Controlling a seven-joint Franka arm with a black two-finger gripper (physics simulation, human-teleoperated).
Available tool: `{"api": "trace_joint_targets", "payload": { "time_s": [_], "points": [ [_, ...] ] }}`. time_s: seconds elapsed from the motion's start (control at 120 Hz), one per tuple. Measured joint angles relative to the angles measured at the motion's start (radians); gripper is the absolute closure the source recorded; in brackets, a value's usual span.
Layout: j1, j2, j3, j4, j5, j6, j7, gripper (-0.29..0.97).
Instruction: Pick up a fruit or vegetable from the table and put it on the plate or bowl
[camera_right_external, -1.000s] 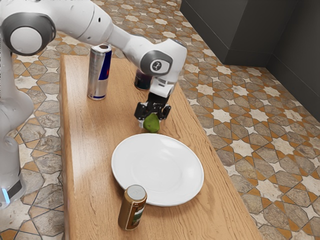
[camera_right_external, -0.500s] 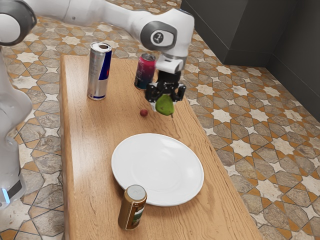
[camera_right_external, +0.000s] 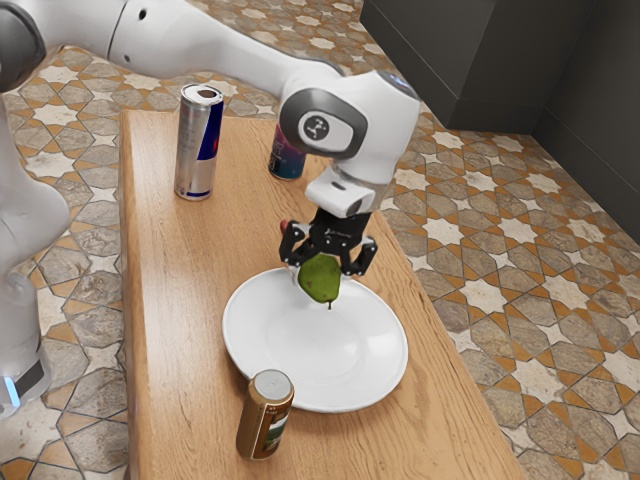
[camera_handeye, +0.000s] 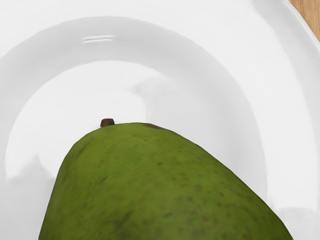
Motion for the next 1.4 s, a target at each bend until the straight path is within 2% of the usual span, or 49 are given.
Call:
{"api": "trace_joint_targets", "payload": {
  "time_s": [0.192, 0.35, 0.425, 0.525, 0.708, 0.792, 0.992, 1.4],
  "points": [
    [-0.011, 0.011, -0.002, 0.009, 0.002, -0.005, -0.021, 0.10],
    [-0.006, 0.018, 0.006, 0.065, 0.010, -0.007, -0.032, 0.03],
    [0.014, 0.083, 0.065, 0.136, 0.026, -0.005, -0.032, 0.02],
    [0.096, 0.152, 0.112, 0.178, 0.034, 0.008, -0.025, 0.01],
    [0.290, 0.189, 0.121, 0.185, 0.043, 0.041, -0.004, 0.00],
    [0.339, 0.208, 0.121, 0.185, 0.043, 0.049, 0.006, 0.00],
    [0.288, 0.228, 0.121, 0.183, 0.039, 0.059, 0.028, 0.00],
    [0.291, 0.239, 0.120, 0.175, 0.044, 0.037, 0.059, 0.00]
  ]
}}
